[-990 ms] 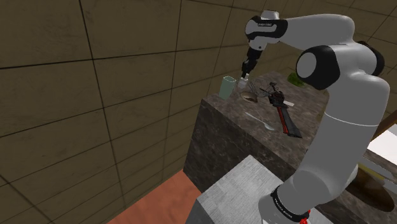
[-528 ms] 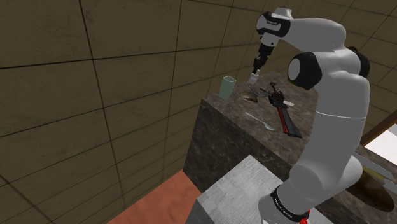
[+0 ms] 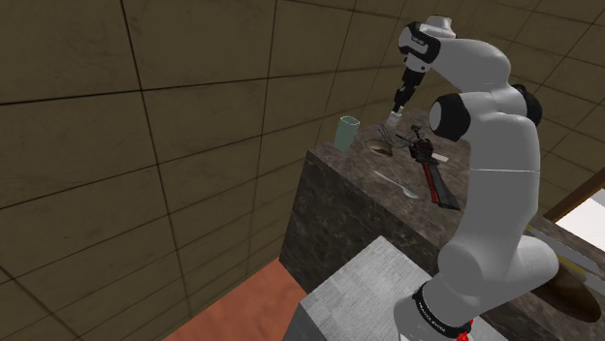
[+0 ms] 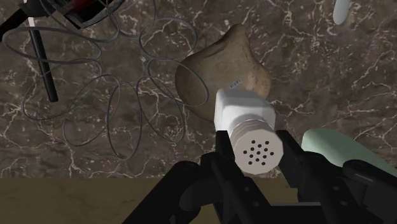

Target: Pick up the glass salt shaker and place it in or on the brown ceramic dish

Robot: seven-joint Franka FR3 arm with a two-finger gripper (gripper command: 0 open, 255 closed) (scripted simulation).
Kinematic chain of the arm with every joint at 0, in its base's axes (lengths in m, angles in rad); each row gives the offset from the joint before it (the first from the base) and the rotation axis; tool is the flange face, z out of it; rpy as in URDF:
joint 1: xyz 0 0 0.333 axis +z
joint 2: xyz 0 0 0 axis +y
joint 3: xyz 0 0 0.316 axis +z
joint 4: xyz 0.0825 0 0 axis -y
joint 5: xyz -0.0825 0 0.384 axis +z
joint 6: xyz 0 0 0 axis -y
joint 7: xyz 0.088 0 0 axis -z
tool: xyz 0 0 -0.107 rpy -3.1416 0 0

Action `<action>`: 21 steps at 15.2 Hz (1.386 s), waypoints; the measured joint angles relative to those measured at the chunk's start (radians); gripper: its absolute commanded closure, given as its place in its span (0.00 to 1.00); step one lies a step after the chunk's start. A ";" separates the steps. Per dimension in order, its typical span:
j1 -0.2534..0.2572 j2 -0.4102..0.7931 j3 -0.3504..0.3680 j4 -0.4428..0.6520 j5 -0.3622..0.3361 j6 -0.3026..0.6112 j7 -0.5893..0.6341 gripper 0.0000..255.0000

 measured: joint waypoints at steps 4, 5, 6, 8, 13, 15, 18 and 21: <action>0.021 -0.025 -0.004 -0.101 -0.006 0.073 -0.008 1.00; 0.022 -0.022 -0.003 -0.108 -0.005 0.083 -0.008 1.00; 0.026 -0.025 -0.003 -0.126 -0.006 0.097 -0.009 1.00; 0.033 -0.029 -0.003 -0.165 -0.006 0.132 -0.012 1.00; 0.045 -0.035 -0.003 -0.243 -0.006 0.202 -0.018 1.00; 0.050 -0.035 -0.002 -0.271 -0.005 0.229 -0.019 1.00; 0.052 -0.029 0.000 -0.290 -0.003 0.253 -0.021 1.00; 0.053 -0.030 -0.001 -0.295 -0.003 0.257 -0.022 1.00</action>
